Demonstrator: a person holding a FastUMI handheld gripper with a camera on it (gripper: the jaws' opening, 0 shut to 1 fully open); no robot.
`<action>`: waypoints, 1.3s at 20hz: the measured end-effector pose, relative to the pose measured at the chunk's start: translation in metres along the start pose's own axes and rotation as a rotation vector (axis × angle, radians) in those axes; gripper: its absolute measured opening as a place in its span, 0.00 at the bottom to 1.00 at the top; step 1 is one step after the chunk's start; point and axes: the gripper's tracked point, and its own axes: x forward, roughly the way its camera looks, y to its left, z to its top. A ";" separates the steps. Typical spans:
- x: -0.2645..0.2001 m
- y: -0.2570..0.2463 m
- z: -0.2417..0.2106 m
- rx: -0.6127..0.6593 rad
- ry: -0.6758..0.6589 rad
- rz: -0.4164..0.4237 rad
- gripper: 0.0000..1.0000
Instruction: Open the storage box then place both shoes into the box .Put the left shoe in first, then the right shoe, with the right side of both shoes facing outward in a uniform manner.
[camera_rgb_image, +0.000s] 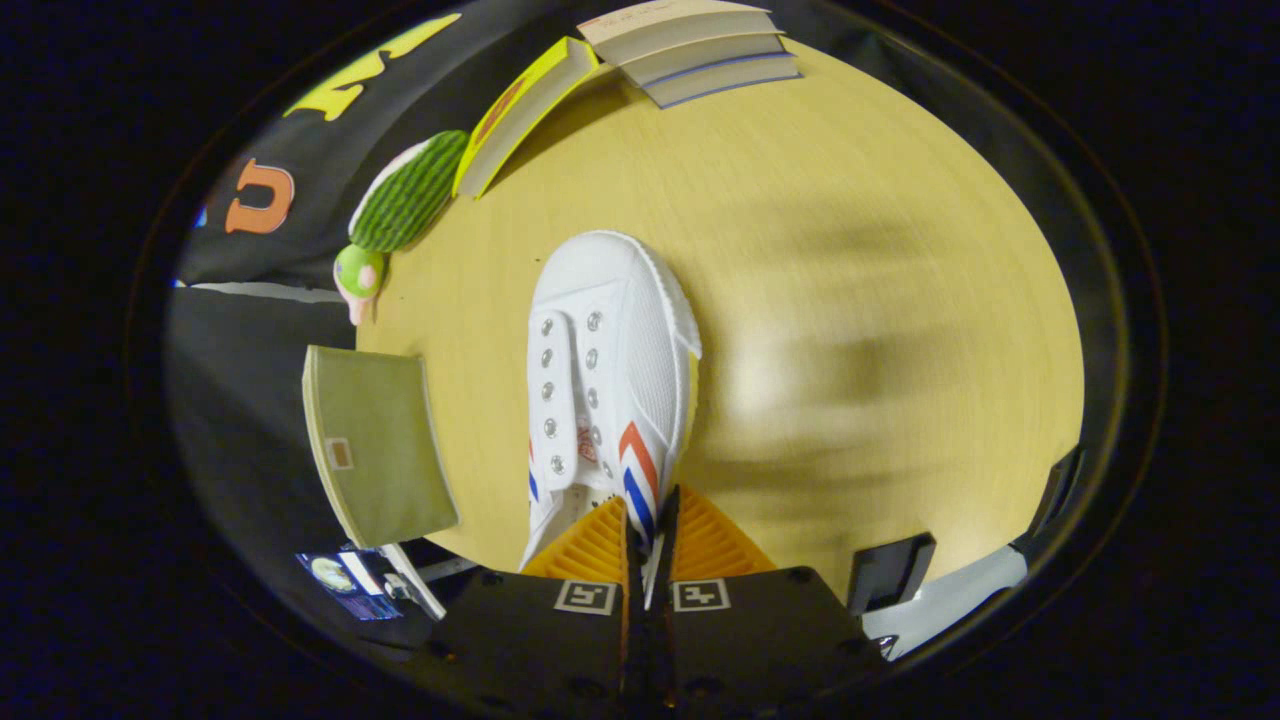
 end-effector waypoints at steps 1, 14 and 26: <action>-0.005 0.018 -0.003 -0.010 -0.008 0.002 0.07; -0.057 0.290 -0.057 -0.040 -0.026 0.101 0.07; 0.039 0.386 -0.079 -0.096 -0.050 0.003 0.07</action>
